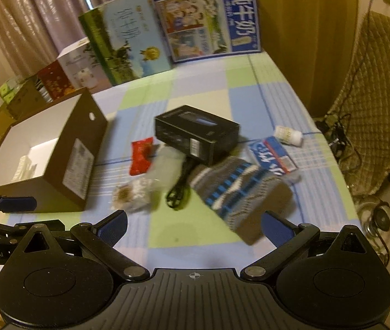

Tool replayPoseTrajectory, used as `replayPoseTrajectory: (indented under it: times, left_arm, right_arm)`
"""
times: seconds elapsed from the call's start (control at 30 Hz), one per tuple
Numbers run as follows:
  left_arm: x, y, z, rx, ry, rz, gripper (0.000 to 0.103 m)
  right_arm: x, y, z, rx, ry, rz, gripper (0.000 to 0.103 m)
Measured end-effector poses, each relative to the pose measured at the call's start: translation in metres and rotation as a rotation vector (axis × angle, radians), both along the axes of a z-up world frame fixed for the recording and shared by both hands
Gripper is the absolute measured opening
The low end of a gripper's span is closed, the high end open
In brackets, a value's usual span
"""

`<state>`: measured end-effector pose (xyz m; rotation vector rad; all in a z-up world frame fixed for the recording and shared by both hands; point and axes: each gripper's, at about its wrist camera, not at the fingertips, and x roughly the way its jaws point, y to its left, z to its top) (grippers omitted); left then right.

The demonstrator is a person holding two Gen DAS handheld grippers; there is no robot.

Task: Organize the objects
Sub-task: 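Move both tools back over the remaining items on the table, then grasp the cotton swab bag with the left tool while the right tool grasps the white pill bottle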

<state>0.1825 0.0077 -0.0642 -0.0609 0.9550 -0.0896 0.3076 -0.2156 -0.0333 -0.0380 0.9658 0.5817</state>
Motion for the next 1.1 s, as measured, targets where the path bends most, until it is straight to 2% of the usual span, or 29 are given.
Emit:
replayPoseTrajectory:
  times: [0.2,0.33,0.57,0.93,1.03,1.1]
  left_arm:
    - [0.013,-0.022,-0.012,0.035,-0.046,-0.06,0.074]
    - [0.029,-0.032,-0.025,0.086,-0.061,-0.095,0.073]
    - [0.057,-0.041,-0.06,0.229,-0.02,-0.148,0.067]
    - [0.093,-0.041,-0.105,0.301,0.048,-0.19,0.062]
    - [0.096,-0.043,-0.111,0.315,0.039,-0.208,0.055]
    - [0.095,-0.044,-0.112,0.325,0.029,-0.219,0.042]
  right_arm:
    - [0.014,-0.019,-0.008,-0.017,0.014,-0.026,0.101]
    - [0.026,-0.03,-0.014,-0.022,0.026,-0.04,0.101]
    - [0.046,-0.044,-0.024,-0.03,0.051,-0.058,0.101]
    - [0.068,-0.061,-0.035,-0.049,0.076,-0.092,0.101]
    - [0.074,-0.065,-0.038,-0.05,0.079,-0.096,0.101]
    - [0.079,-0.067,-0.039,-0.051,0.077,-0.096,0.101]
